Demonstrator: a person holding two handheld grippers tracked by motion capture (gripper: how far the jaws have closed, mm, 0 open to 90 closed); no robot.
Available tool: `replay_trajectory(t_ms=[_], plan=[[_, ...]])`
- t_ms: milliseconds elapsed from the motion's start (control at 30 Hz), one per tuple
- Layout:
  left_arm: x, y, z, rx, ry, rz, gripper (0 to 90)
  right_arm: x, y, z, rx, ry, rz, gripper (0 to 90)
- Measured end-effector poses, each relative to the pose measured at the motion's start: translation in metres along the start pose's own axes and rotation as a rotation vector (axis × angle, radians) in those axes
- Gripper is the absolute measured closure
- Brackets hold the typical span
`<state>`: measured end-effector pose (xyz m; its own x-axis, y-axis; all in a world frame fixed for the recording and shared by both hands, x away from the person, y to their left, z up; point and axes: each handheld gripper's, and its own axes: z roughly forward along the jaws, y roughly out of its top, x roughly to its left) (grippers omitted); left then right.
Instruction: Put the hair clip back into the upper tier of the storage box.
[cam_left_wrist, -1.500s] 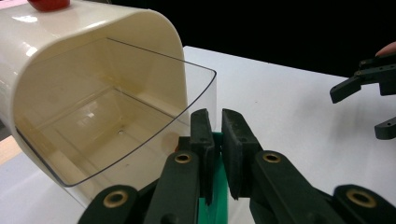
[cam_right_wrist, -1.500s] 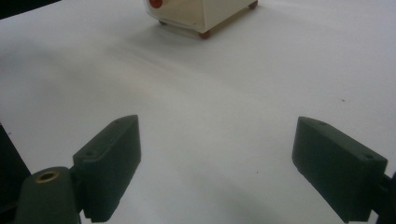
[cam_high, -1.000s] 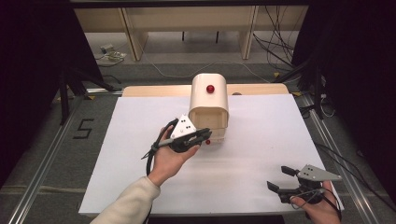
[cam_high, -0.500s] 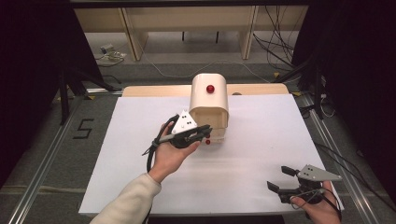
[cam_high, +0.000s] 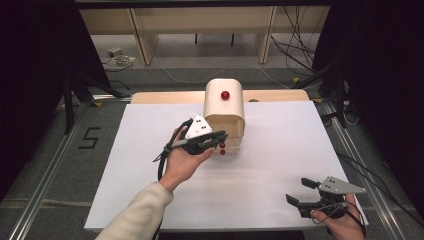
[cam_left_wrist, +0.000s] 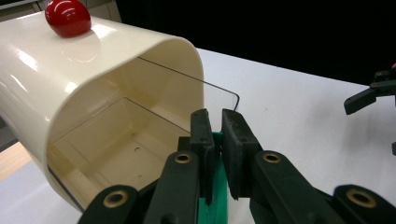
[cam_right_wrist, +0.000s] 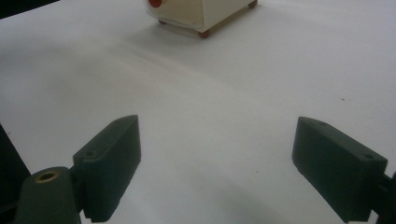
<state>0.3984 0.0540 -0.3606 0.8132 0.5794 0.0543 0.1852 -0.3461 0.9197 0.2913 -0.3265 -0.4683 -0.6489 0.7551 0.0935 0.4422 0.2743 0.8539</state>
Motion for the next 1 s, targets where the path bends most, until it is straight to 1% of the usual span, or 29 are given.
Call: replay_trajectory(t_ms=[200, 267, 533, 700, 800, 867, 1000], plan=[[0.003, 0.003, 0.003, 0.003, 0.003, 0.005, 83.0, 0.000, 0.000, 0.000, -0.001, 0.000, 0.003, 16.4], [0.004, 0.005, 0.004, 0.010, -0.005, 0.008, 83.0, 0.000, 0.000, 0.000, 0.000, 0.000, 0.003, 16.5], [0.008, 0.009, 0.008, 0.003, -0.012, 0.007, 83.0, 0.000, 0.000, 0.000, 0.000, -0.001, 0.004, 16.5], [0.010, 0.011, 0.010, 0.009, -0.010, 0.016, 83.1, 0.000, 0.000, 0.000, 0.000, -0.001, 0.003, 16.5], [0.011, 0.012, 0.011, 0.006, -0.009, 0.012, 83.1, 0.000, 0.000, 0.000, 0.000, -0.001, 0.003, 16.5], [0.012, 0.013, 0.011, 0.007, -0.008, 0.019, 83.1, 0.000, 0.000, 0.000, -0.001, -0.001, 0.004, 16.5], [0.013, 0.015, 0.012, 0.007, -0.007, 0.018, 83.0, -0.001, 0.000, 0.000, 0.000, -0.001, 0.002, 16.5]])
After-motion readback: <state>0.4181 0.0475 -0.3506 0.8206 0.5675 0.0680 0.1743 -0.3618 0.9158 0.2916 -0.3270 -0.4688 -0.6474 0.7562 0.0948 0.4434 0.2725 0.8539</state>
